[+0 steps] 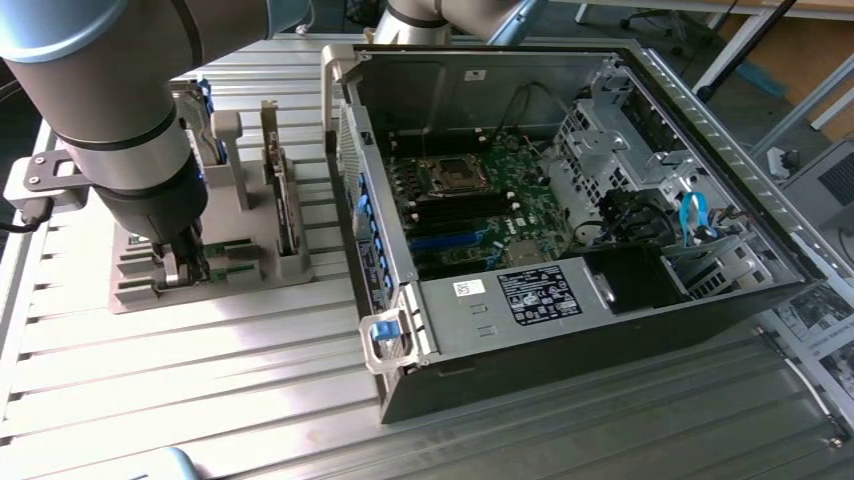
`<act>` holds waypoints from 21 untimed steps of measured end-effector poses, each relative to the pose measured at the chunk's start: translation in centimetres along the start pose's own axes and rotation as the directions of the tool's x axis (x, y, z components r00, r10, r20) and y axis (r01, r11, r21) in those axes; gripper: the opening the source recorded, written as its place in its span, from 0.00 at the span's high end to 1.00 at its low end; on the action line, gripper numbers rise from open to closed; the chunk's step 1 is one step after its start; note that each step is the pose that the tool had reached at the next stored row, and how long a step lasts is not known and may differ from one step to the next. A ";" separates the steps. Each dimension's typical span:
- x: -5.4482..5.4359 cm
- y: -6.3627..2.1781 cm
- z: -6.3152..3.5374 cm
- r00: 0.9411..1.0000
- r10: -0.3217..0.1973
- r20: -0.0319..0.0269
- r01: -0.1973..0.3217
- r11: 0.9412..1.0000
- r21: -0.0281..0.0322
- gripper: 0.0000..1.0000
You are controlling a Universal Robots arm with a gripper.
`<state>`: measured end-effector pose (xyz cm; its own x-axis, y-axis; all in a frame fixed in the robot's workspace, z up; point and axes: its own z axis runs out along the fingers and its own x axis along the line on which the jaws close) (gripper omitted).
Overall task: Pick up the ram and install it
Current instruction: 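Pick up the ram and move it above insertion slot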
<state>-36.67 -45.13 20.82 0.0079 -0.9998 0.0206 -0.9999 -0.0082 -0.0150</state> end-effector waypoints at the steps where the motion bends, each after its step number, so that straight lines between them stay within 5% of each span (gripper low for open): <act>1: 0.0 0.00 0.00 1.000 0.000 -0.001 0.000 1.000 0.000 0.88; 21: 0.0 -0.02 -2.01 1.000 0.000 -0.002 0.000 1.000 0.000 0.88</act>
<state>-36.67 -45.13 22.83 0.0077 -0.9997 0.0221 -0.9999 -0.0081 -0.0150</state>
